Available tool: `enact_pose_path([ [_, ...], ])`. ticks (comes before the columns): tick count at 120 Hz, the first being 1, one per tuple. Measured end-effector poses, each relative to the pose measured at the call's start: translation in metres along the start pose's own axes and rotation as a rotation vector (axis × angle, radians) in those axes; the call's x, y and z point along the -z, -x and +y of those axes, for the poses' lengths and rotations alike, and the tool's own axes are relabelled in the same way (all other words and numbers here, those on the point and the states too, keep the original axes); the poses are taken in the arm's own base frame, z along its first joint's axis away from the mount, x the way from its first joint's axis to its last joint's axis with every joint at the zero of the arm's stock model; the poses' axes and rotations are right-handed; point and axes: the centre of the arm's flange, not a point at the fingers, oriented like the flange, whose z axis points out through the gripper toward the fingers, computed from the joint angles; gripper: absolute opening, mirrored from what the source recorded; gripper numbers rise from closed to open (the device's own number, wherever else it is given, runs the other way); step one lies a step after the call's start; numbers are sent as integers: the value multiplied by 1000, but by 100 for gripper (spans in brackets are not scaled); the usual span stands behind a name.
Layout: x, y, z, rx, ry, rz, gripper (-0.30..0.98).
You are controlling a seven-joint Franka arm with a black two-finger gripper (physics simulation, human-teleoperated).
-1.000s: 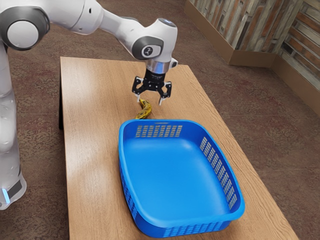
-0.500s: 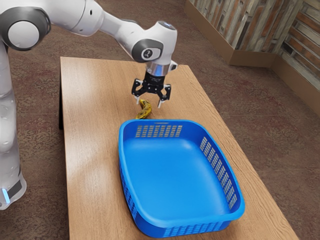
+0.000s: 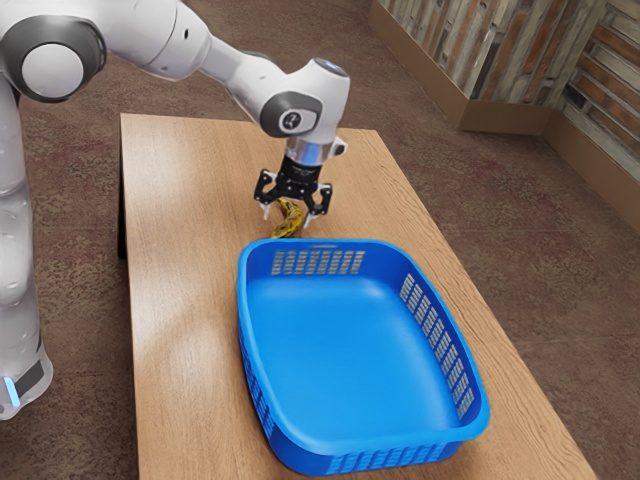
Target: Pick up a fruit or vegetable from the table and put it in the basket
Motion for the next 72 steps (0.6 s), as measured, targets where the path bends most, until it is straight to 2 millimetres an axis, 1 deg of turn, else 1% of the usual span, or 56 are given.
enact_pose_path([
  [9, -4, 0, -2, -1, -7, -4, 58],
  [20, -7, -1, -3, -2, -16, -8, 49],
  [36, -9, -1, -4, -11, -30, -16, 27],
  [43, -9, -1, -5, -16, -36, -18, 21],
  [50, -7, -2, -6, -20, -41, -21, 17],
  [61, -3, -2, -8, -26, -44, -22, 17],
  [69, 5, -3, -7, -29, -38, -19, 16],
  [72, 12, -4, -6, -31, -32, -15, 15],
])
